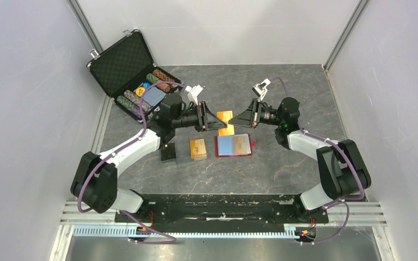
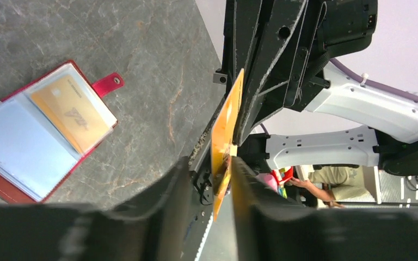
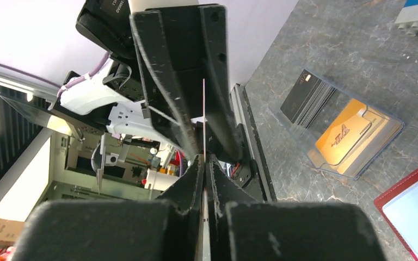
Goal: Put the credit cards into the card holder
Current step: Insert the credit card into the card holder.
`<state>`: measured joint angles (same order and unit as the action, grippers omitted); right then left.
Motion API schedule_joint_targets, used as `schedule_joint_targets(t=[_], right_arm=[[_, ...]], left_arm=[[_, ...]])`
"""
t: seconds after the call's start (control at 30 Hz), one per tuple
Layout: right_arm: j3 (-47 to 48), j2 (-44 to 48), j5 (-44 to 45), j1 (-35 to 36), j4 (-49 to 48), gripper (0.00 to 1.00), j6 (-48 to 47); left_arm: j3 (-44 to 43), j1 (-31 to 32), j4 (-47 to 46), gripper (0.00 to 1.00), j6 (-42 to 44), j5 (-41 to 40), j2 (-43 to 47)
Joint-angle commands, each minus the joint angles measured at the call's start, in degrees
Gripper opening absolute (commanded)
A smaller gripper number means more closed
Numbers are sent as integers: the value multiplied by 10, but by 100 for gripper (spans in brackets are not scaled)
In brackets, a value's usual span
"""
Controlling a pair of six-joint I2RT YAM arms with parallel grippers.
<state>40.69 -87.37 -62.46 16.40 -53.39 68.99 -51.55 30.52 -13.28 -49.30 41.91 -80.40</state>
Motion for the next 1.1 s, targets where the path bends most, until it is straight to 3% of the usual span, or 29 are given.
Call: schedule_joint_targets(t=[0.0,0.1,0.2,0.3,0.5,0.87,1.07], right_arm=[[28,10,-6,4,52,0,-55],[65,14,15,5,223,0,-190],[106,13,60,2,400,0,-313],[119,4,99,-7,482,0,-370],[150,-32,181,-20,621,0,-470],[185,-112,234,-25,692,0,-509],[185,-135,235,-26,692,0,-512]], left_arm=[[-9,3,11,49,3,-7,-5],[-14,3,38,60,16,-23,-8],[-25,3,101,62,37,-60,-13],[-39,3,175,63,60,-108,-24],[-117,15,341,49,126,-201,-90],[-292,81,518,17,202,-297,-274],[-317,92,547,4,204,-332,-313]])
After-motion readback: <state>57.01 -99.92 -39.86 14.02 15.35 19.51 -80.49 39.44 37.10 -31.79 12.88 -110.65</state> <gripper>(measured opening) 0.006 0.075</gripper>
